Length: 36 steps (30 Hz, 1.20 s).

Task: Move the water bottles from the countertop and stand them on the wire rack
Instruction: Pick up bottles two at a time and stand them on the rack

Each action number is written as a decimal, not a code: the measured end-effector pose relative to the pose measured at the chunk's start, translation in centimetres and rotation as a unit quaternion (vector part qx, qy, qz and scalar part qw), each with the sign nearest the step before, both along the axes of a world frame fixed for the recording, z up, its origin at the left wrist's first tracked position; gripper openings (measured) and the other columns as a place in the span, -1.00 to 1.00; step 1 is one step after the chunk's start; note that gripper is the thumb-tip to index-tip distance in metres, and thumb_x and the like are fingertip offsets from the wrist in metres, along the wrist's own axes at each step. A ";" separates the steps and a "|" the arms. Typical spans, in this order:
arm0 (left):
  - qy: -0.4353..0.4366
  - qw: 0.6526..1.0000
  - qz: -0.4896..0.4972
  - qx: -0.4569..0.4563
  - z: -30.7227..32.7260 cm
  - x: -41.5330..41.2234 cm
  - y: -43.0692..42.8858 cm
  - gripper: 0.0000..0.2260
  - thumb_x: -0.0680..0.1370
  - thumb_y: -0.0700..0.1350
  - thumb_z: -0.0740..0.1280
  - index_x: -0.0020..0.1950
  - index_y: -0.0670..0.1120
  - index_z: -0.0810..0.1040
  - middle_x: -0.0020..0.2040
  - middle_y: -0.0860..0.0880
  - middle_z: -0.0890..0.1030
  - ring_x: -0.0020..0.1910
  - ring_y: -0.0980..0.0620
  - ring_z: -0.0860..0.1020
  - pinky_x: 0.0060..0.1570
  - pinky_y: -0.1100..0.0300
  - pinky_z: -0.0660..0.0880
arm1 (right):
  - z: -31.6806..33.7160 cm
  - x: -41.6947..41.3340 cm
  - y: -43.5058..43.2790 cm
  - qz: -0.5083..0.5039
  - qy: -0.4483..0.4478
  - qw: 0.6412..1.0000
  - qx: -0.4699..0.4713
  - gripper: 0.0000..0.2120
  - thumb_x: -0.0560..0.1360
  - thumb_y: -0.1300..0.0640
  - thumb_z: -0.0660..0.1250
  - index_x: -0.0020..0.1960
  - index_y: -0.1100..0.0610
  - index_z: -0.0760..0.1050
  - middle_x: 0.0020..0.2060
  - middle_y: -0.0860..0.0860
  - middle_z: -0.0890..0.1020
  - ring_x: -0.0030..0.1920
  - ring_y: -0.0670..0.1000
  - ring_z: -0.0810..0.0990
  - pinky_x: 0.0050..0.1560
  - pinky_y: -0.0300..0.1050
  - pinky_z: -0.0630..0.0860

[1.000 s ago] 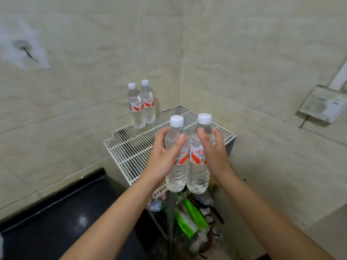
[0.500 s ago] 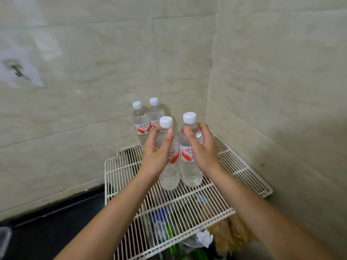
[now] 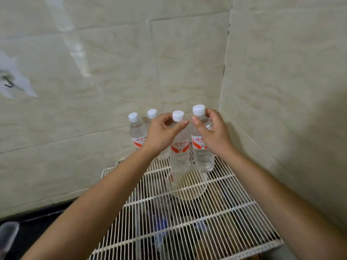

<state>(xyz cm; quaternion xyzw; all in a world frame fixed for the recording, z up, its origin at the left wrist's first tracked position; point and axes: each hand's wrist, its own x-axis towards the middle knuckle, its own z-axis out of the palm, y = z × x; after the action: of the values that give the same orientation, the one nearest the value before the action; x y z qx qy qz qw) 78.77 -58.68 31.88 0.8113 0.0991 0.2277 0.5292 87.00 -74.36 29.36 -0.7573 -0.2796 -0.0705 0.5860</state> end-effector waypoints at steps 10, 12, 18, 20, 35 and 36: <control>0.101 0.938 0.035 0.330 4.2 6.6 6.2 -0.63 0.38 0.30 0.50 -0.19 0.02 0.57 -0.29 0.06 0.58 -0.23 -0.02 0.55 -0.32 0.09 0.34 | 2.9 5.9 3.8 -0.004 -0.004 0.963 -0.271 -0.56 0.60 -0.25 0.26 0.21 0.11 0.50 0.07 0.04 0.65 0.05 0.10 0.62 0.08 0.15 0.58; 0.122 0.929 0.053 0.346 3.8 7.2 7.0 -0.64 0.37 0.32 0.50 -0.23 0.05 0.55 -0.32 0.08 0.55 -0.27 0.02 0.52 -0.36 0.13 0.27 | 2.3 6.6 5.0 -0.006 0.007 0.965 -0.261 -0.58 0.60 -0.21 0.29 0.21 0.12 0.51 0.08 0.08 0.66 0.07 0.13 0.62 0.10 0.16 0.57; 0.112 0.942 0.051 0.313 1.9 7.3 8.0 -0.59 0.34 0.27 0.56 0.01 0.03 0.66 -0.15 0.08 0.67 -0.15 0.04 0.61 -0.24 0.12 0.50 | 2.5 8.5 6.4 -0.020 0.023 0.969 -0.247 -0.61 0.60 -0.16 0.33 0.25 0.12 0.54 0.15 0.07 0.66 0.13 0.12 0.61 0.09 0.04 0.53; 0.106 0.948 0.055 0.295 2.0 7.5 8.4 -0.57 0.32 0.26 0.58 0.06 0.05 0.65 -0.09 0.09 0.69 -0.09 0.06 0.63 -0.11 0.06 0.58 | 2.5 8.7 6.5 -0.006 0.011 0.965 -0.261 -0.61 0.59 -0.17 0.34 0.23 0.10 0.55 0.12 0.05 0.67 0.10 0.10 0.61 0.09 0.05 0.55; 0.077 0.962 0.023 0.260 1.4 7.6 7.8 -0.56 0.32 0.24 0.59 0.08 0.05 0.67 -0.04 0.13 0.73 -0.05 0.17 0.66 0.00 0.07 0.63 | 2.1 8.9 4.5 0.009 -0.017 0.958 -0.287 -0.53 0.61 -0.21 0.29 0.34 0.11 0.48 0.19 0.08 0.66 0.17 0.12 0.63 0.14 0.13 0.59; 0.081 0.954 0.020 0.289 1.3 7.7 7.5 -0.56 0.33 0.24 0.58 0.09 0.05 0.66 -0.03 0.11 0.72 -0.06 0.14 0.66 -0.03 0.08 0.62 | 2.2 8.9 4.4 0.014 -0.016 0.958 -0.288 -0.53 0.61 -0.20 0.29 0.35 0.11 0.47 0.19 0.08 0.66 0.18 0.11 0.62 0.14 0.12 0.58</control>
<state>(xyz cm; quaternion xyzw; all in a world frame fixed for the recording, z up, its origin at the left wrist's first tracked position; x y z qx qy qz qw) 86.45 -51.19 33.22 0.9432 0.0878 0.1901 0.2581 95.95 -69.92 31.53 -0.8887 -0.3076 0.0091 0.3399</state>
